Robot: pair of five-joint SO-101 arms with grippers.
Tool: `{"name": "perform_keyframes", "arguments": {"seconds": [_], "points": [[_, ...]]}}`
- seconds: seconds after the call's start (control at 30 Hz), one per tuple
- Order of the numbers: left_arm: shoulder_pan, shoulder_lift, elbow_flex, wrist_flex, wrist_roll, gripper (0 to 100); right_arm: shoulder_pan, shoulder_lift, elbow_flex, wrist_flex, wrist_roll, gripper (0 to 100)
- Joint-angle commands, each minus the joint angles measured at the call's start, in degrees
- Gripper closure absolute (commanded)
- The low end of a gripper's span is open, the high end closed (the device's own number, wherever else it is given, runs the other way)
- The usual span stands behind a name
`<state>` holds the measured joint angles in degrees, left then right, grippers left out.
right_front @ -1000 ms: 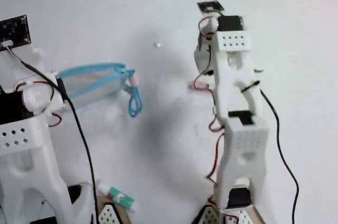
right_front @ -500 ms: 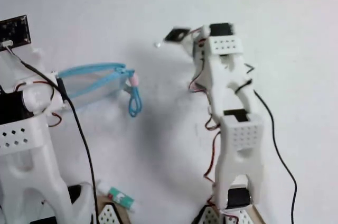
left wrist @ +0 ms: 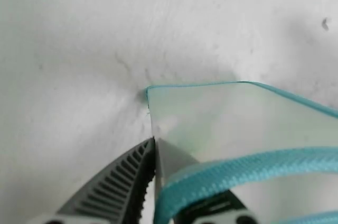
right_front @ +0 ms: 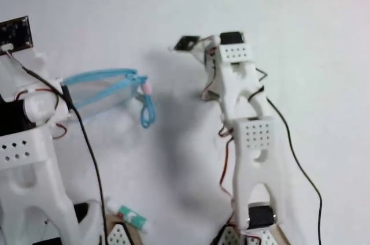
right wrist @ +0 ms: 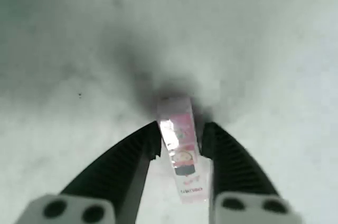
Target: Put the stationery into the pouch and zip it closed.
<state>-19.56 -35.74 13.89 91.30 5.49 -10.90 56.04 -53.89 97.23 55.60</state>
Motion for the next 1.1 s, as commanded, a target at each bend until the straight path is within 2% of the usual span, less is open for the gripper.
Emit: {"name": "perform_keyframes", "arguments": {"seconds": [0.0,0.1,0.27,0.33,0.47,0.57,0.7,0.93,1.07], "points": [[0.22,-0.40,-0.79,-1.05,0.09,98,0.92,-0.57,-5.80,3.12,0.18,94.2],[0.22,-0.48,-0.79,-0.88,0.09,98,0.92,-0.84,-11.69,4.18,-2.81,98.2],[0.22,-0.48,-0.79,-0.79,0.09,98,0.48,-6.90,-19.08,4.26,-18.20,98.1],[0.22,-0.48,-0.79,-0.79,0.09,98,0.40,-11.65,-20.13,4.35,-27.87,98.1],[0.22,-0.48,-0.79,-0.79,0.09,98,0.92,-23.78,-20.22,4.35,-52.04,98.1],[0.22,-0.48,-0.79,-0.79,0.09,98,1.54,-33.89,-18.64,4.44,-62.24,98.1],[0.22,-0.48,-0.79,-0.70,0.00,98,-0.22,-49.10,-6.86,4.44,-62.59,98.1],[0.22,-0.48,-0.79,-0.70,0.00,98,-10.24,-79.25,32.70,3.91,-60.48,97.9],[0.40,-0.48,-0.79,-0.70,0.00,98,-16.57,-92.26,53.01,-4.09,-62.59,98.0]]}}
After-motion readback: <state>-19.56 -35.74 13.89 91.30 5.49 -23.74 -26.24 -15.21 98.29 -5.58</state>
